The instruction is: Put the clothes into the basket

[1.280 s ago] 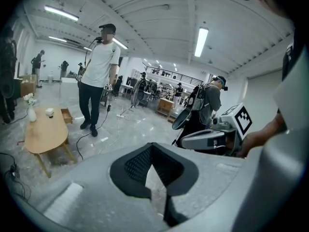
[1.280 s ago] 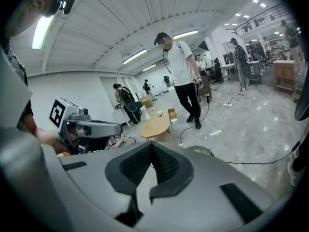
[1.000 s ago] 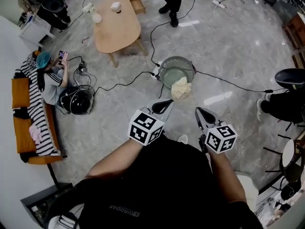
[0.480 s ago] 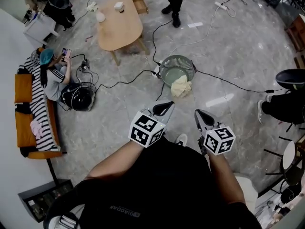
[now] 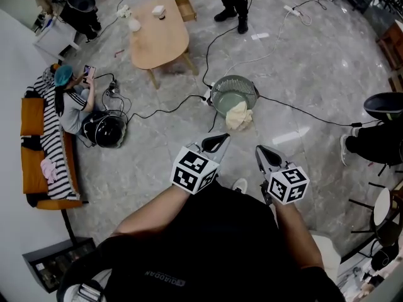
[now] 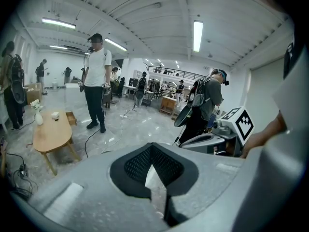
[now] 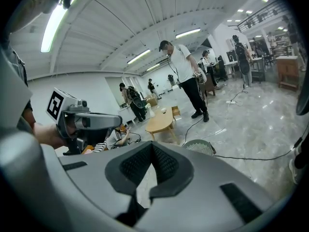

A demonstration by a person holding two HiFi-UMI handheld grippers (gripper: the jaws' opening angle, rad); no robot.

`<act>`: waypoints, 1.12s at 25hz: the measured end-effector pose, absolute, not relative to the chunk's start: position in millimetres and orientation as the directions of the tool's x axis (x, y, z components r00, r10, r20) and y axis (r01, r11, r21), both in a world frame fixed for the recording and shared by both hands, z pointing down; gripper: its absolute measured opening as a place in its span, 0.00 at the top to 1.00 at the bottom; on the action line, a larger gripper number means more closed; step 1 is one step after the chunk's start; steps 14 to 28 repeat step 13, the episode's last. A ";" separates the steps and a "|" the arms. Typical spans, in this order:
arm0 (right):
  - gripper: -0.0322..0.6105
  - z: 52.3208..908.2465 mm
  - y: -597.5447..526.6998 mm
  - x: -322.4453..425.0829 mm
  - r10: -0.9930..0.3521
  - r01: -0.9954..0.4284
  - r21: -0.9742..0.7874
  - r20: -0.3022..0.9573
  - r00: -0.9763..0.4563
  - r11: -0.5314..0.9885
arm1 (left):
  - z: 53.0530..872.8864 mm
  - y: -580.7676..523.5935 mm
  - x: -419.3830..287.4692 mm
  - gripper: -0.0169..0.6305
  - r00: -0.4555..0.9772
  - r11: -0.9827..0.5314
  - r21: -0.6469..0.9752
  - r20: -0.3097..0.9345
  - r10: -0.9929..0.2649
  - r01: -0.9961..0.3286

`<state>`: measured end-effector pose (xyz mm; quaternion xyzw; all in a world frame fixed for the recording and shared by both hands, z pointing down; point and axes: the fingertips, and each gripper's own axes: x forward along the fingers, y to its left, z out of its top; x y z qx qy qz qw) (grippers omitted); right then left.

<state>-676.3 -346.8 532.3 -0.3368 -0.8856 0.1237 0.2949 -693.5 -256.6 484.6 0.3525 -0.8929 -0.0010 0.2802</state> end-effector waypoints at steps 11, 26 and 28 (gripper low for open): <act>0.93 534.5 -345.2 -674.5 0.667 0.519 -0.420 0.439 -0.602 0.744 | 486.1 -258.7 -691.5 0.97 -0.580 0.738 0.203 0.500 -0.643 -0.644; 0.93 534.7 -344.0 -673.7 0.669 0.520 -0.421 0.440 -0.600 0.743 | 485.1 -258.7 -691.3 0.97 -0.579 0.736 0.204 0.498 -0.646 -0.645; 0.93 534.7 -344.0 -673.7 0.669 0.520 -0.421 0.440 -0.600 0.743 | 485.1 -258.7 -691.3 0.97 -0.579 0.736 0.204 0.498 -0.646 -0.645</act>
